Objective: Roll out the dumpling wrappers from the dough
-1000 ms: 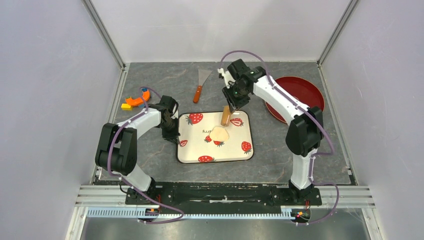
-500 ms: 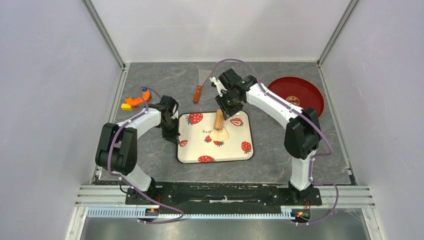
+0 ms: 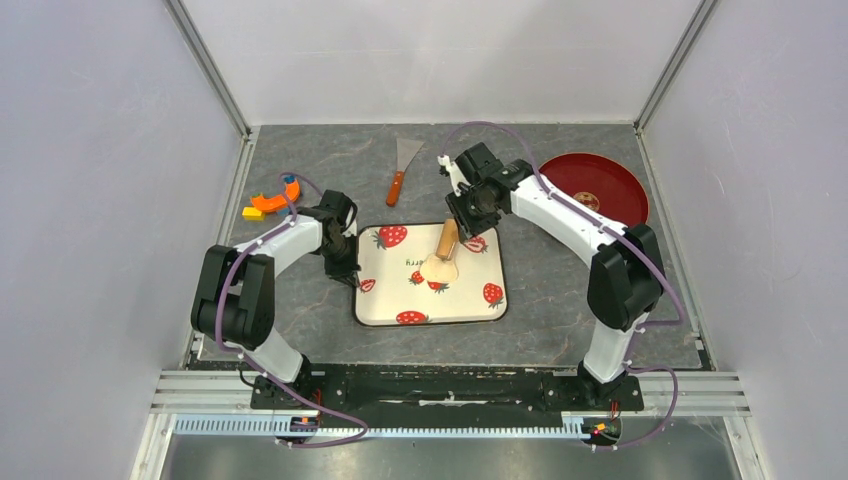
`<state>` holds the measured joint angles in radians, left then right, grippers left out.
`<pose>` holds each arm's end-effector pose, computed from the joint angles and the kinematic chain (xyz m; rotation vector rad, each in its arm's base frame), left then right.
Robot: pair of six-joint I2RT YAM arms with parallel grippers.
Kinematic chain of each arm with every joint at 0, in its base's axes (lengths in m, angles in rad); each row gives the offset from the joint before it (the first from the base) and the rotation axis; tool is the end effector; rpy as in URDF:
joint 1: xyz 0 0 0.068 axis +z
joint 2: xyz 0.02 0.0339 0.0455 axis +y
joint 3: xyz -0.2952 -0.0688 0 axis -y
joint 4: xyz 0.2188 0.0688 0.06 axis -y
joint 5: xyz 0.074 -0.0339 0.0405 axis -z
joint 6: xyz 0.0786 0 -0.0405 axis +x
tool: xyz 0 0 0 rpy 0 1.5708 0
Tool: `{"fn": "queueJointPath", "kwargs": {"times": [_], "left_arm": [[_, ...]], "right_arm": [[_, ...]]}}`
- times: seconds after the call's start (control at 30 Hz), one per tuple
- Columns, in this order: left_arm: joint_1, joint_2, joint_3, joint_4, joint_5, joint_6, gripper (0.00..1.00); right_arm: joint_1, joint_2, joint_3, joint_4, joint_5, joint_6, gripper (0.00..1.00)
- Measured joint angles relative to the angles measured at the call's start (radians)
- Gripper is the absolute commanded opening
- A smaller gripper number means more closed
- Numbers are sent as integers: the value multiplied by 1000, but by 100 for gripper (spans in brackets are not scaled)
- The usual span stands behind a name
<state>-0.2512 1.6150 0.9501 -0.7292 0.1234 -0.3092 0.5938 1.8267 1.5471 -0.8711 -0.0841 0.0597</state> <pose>0.2581 -0.0762 0.1710 -0.0705 2.9949 -0.2512 0.3143 0.2202 0.2573 -0.7509 2.6509 0.2983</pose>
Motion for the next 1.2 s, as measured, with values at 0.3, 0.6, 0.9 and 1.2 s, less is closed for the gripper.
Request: {"fn": "queueJointPath", "kwargs": {"times": [0.3, 0.6, 0.9, 1.2], "left_arm": [[-8, 6, 6, 10, 5, 0, 2], [-8, 6, 6, 9, 5, 0, 2], [-8, 6, 6, 9, 5, 0, 2], [-8, 6, 6, 9, 6, 0, 2]], "right_arm": [[-16, -42, -64, 31, 8, 2, 0], [-24, -52, -68, 25, 9, -6, 0], [-41, -68, -58, -16, 12, -24, 0], [-69, -43, 64, -137, 28, -47, 0]]}}
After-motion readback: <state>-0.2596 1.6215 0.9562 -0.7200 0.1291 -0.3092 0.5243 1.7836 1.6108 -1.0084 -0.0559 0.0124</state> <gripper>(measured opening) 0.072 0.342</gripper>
